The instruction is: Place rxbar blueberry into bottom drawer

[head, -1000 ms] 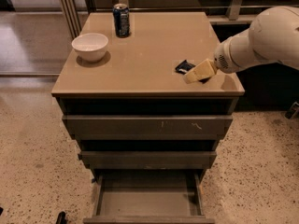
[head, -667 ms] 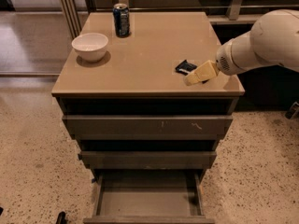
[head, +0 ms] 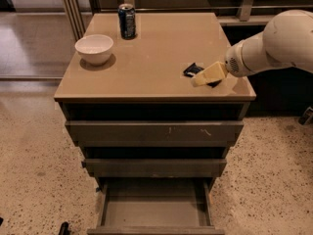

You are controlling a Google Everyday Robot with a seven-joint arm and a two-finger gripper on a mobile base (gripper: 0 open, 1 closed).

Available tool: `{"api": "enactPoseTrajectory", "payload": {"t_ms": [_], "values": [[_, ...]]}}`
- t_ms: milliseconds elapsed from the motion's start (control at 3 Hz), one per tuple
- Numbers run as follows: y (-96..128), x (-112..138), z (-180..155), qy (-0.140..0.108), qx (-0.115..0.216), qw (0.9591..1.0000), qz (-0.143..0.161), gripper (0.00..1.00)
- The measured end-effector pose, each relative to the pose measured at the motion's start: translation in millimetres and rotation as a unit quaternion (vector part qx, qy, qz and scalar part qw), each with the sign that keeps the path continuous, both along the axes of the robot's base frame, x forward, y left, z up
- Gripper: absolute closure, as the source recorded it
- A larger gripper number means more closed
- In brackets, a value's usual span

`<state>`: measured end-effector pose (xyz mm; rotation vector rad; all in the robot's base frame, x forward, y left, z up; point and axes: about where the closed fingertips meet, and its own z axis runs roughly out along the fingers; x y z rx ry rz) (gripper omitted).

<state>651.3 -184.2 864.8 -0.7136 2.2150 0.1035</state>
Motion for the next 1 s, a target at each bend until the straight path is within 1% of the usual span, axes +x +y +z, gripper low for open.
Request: {"api": "enactPoseTrajectory", "payload": {"t_ms": [333,667,1000], "values": [[13.4,15.9,-6.3,0.008,0.033,0.9993,0.014,0.00],[26.6,28.6,-11.8,0.017,0.055,0.9980,0.026,0.00],[35.6,34.1,-20.7,0.033,0.059,0.9970,0.037,0.00]]}}
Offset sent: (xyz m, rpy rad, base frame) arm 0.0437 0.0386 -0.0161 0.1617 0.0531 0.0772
